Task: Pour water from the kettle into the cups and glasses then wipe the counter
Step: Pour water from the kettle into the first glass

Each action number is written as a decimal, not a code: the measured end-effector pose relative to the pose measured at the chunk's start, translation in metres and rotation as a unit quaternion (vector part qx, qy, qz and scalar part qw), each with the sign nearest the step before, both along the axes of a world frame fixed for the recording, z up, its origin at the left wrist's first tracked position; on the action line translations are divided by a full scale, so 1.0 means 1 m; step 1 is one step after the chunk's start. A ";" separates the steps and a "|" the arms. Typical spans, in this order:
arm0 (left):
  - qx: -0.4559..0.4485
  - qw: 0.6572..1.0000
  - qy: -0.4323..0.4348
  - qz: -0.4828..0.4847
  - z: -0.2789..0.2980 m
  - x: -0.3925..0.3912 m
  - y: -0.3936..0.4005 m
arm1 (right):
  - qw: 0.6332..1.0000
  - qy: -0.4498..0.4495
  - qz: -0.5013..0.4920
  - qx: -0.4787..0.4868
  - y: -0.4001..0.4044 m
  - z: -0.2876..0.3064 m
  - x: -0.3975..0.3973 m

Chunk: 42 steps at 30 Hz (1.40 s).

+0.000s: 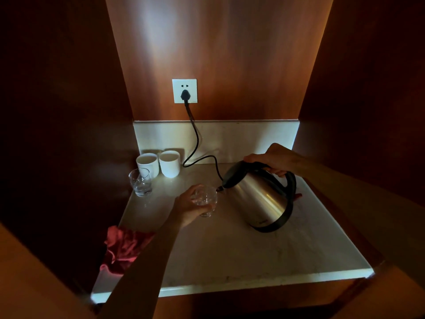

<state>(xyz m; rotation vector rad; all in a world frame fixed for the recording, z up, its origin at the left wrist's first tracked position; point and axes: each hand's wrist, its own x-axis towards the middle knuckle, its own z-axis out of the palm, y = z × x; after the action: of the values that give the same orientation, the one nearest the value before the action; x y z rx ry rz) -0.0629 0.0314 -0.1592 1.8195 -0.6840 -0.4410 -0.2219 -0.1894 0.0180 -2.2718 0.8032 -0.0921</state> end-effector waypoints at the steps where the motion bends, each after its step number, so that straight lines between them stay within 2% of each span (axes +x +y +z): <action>1: 0.002 1.000 -0.001 0.001 0.000 0.000 0.000 | 1.000 0.002 0.001 0.000 0.000 0.000 0.001; 22: -0.028 0.999 0.016 -0.013 0.005 -0.006 0.003 | 0.995 0.061 0.057 -0.048 0.012 0.018 0.022; 42: -0.033 0.999 0.019 0.003 -0.003 0.000 0.000 | 0.988 0.108 0.099 -0.048 0.008 0.026 0.040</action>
<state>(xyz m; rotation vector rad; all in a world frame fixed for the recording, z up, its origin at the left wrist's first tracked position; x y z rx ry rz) -0.0627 0.0310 -0.1623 1.7465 -0.6590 -0.4422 -0.1822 -0.1811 0.0441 -2.4699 0.6892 0.2139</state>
